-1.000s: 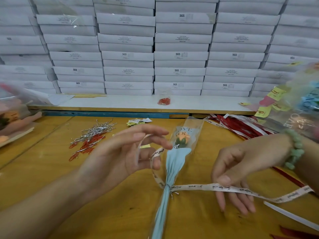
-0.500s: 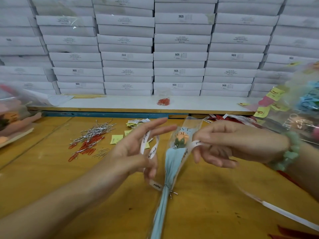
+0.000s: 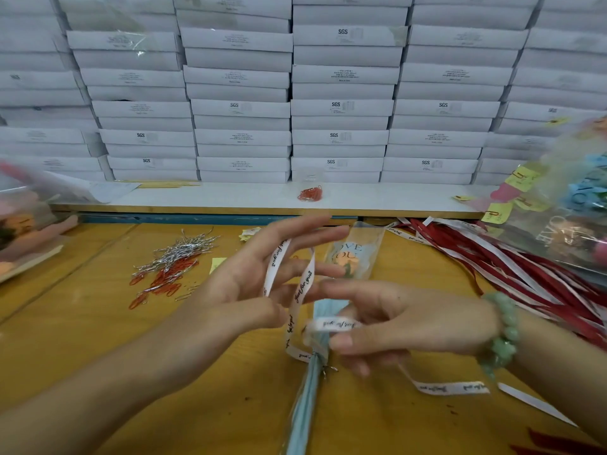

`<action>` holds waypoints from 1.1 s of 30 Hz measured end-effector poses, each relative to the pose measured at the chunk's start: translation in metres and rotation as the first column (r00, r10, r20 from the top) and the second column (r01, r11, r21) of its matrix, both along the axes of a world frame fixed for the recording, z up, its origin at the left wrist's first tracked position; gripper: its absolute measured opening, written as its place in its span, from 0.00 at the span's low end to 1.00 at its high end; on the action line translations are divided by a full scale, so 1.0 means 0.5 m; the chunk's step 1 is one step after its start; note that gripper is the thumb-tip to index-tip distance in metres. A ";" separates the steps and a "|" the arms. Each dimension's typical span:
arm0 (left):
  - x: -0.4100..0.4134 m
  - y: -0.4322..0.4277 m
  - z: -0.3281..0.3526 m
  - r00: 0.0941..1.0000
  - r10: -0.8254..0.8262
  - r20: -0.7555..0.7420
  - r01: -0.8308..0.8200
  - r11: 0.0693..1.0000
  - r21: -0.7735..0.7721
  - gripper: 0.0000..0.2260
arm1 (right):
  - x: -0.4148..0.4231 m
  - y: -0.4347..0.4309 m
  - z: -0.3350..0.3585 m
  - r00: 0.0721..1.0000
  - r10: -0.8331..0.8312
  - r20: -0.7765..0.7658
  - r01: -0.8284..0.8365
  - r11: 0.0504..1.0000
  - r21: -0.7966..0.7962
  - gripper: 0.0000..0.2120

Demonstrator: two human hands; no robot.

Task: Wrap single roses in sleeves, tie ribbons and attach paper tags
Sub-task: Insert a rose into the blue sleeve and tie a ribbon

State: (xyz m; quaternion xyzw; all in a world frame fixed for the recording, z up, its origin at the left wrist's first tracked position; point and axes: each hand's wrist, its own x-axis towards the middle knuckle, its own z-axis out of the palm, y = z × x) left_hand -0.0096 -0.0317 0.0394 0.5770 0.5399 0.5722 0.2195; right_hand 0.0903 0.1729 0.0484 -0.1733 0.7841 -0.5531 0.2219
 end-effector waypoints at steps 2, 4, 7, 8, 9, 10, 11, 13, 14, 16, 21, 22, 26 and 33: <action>0.000 0.003 -0.010 1.000 0.010 0.015 -0.010 1.000 -0.021 0.33 | -0.002 -0.011 -0.007 0.998 0.045 0.032 -0.043 0.997 -0.062 0.15; 0.000 0.008 -0.022 0.999 0.015 0.044 -0.013 0.999 -0.047 0.30 | -0.004 -0.014 -0.010 0.998 0.045 0.040 -0.041 0.995 -0.096 0.13; -0.002 0.016 -0.047 0.985 0.058 0.160 -0.044 0.995 -0.093 0.26 | -0.007 -0.009 -0.010 1.000 0.011 0.024 -0.007 0.985 -0.170 0.10; -0.004 0.018 -0.055 0.968 0.087 0.235 -0.064 0.992 -0.108 0.27 | -0.008 -0.007 -0.008 1.000 -0.008 0.021 0.012 0.977 -0.213 0.09; -0.006 0.020 -0.063 0.945 0.107 0.308 -0.073 0.990 -0.123 0.29 | -0.009 -0.004 -0.008 0.999 -0.029 0.024 0.035 0.963 -0.269 0.09; -0.008 0.021 -0.069 0.926 0.114 0.360 -0.069 0.988 -0.136 0.30 | -0.010 0.000 -0.007 0.998 -0.048 0.033 0.056 0.942 -0.332 0.08; -0.009 0.021 -0.073 0.916 0.111 0.385 -0.057 0.987 -0.150 0.31 | -0.011 0.005 -0.008 0.997 -0.061 0.041 0.073 0.917 -0.392 0.08; -0.010 0.022 -0.076 0.920 0.088 0.381 -0.023 0.985 -0.172 0.28 | -0.013 0.013 -0.011 0.995 -0.084 0.055 0.100 0.868 -0.485 0.14; -0.009 0.023 -0.077 0.926 0.073 0.370 -0.007 0.984 -0.178 0.27 | -0.015 0.016 -0.013 0.993 -0.105 0.061 0.121 0.844 -0.523 0.16; -0.007 0.025 -0.084 0.932 0.070 0.357 0.001 0.981 -0.194 0.29 | -0.020 0.020 -0.017 0.982 -0.174 0.072 0.182 0.787 -0.590 0.20; 0.004 0.032 -0.097 0.917 0.118 0.380 -0.023 0.970 -0.244 0.26 | -0.030 0.035 -0.012 0.909 -0.382 0.168 0.392 0.644 -0.657 0.15; 0.005 0.034 -0.096 0.912 0.137 0.387 -0.038 0.967 -0.253 0.23 | -0.032 0.037 -0.010 0.889 -0.418 0.186 0.428 0.616 -0.661 0.13; 0.007 0.038 -0.094 0.903 0.260 0.343 -0.144 0.934 -0.327 0.17 | -0.041 0.052 -0.009 0.799 -0.556 0.231 0.558 0.541 -0.629 0.14; 0.009 0.036 -0.097 0.934 0.266 0.240 -0.169 0.918 -0.360 0.11 | -0.050 0.064 -0.021 0.517 -0.843 0.153 0.772 0.381 -0.509 0.12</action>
